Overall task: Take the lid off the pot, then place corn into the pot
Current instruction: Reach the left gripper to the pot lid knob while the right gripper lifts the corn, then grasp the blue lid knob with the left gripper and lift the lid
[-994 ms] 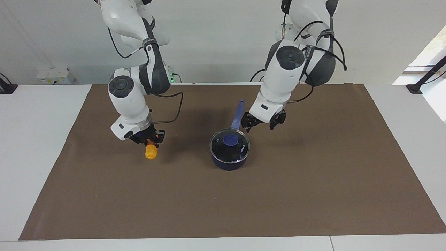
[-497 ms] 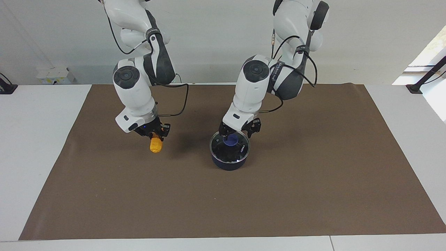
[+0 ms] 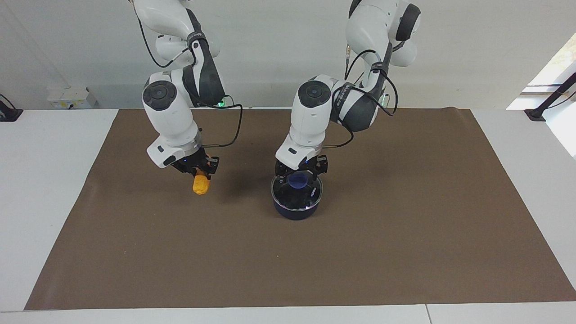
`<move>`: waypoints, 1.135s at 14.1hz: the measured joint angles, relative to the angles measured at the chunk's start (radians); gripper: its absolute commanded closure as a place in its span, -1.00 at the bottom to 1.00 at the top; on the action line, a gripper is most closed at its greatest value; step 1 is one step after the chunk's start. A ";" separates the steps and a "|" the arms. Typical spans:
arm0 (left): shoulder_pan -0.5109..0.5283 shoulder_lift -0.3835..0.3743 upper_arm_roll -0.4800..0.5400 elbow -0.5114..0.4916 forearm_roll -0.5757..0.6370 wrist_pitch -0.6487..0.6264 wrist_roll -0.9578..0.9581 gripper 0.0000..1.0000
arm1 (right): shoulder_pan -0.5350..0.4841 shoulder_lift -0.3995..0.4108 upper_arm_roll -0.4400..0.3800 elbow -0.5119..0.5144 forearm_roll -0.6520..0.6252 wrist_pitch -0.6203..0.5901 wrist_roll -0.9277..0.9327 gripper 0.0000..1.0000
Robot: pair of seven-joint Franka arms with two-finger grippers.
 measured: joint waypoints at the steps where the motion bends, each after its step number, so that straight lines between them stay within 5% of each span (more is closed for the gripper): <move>1: -0.001 0.002 0.000 -0.007 0.009 0.004 0.002 -1.00 | -0.003 0.000 0.000 0.000 0.002 0.000 0.000 1.00; 16: -0.003 0.032 -0.001 -0.011 0.017 0.014 0.030 -0.87 | -0.006 0.000 0.000 0.000 0.004 -0.008 0.000 1.00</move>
